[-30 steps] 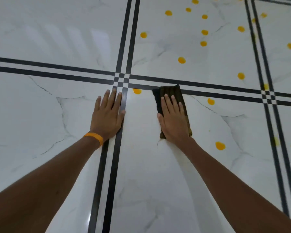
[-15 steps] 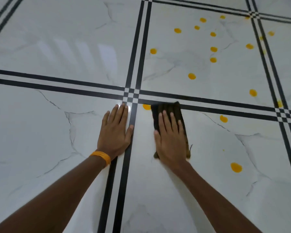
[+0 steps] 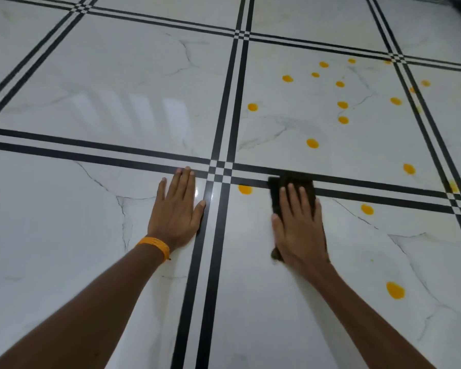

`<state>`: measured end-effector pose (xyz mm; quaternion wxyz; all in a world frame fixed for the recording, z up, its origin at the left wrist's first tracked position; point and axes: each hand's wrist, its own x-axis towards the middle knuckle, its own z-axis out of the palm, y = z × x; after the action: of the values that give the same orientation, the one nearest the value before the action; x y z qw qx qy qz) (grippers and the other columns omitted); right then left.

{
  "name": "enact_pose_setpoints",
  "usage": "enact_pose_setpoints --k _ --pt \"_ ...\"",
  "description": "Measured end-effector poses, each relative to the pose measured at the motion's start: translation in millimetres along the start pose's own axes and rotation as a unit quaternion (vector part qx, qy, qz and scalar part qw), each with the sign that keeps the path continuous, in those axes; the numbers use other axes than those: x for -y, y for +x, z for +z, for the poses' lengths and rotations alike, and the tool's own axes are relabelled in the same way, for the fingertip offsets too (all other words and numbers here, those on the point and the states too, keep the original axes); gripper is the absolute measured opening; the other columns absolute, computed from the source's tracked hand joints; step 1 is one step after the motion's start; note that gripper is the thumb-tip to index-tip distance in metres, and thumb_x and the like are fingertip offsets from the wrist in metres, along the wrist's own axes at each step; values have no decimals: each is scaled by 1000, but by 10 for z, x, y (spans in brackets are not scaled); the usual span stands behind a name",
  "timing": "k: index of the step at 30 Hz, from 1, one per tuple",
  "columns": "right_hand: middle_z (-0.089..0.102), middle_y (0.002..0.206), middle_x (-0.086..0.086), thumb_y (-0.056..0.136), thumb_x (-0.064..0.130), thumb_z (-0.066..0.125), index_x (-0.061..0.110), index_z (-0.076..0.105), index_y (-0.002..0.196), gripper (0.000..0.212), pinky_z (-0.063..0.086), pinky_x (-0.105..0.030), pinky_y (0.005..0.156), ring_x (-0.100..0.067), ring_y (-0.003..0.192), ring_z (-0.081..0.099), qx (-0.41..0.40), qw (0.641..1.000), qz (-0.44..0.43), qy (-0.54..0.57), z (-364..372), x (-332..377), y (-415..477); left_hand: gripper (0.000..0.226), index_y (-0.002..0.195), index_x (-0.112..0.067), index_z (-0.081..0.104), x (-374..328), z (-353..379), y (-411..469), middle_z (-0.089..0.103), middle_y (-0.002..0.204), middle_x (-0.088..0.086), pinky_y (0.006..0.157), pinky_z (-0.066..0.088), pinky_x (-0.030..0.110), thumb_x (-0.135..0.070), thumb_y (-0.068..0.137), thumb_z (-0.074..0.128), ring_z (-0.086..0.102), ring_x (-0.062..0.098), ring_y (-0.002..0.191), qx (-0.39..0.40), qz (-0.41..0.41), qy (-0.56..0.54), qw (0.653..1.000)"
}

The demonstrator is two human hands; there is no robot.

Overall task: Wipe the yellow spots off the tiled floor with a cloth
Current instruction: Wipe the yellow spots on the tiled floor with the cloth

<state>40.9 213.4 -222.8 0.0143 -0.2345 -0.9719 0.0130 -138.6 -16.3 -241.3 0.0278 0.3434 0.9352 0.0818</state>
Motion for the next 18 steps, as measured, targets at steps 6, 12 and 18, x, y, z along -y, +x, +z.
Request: enact_pose_setpoints --k 6,12,18 --pt "17 168 -15 103 49 8 6 18 160 72 11 -50 126 -30 156 12 -5 998 41 51 -19 843 856 71 160 -10 3 2 -1 -6 0 169 7 126 7 50 -49 102 11 -4 21 156 1 9 -13 1000" --pt "13 169 -1 105 46 19 17 18 162 64 10 -45 127 -20 157 8 31 989 -134 55 -72 327 -267 67 160 -11 5 -6 -11 -9 2 169 5 127 7 49 -42 101 13 -2 19 156 -2 6 -38 999" --pt "15 169 -12 103 49 4 9 15 161 72 12 -52 126 -30 157 11 -3 997 37 62 -62 930 936 66 161 -12 4 48 23 -2 0 169 3 127 1 45 -37 100 17 -4 16 156 -4 10 -38 999"
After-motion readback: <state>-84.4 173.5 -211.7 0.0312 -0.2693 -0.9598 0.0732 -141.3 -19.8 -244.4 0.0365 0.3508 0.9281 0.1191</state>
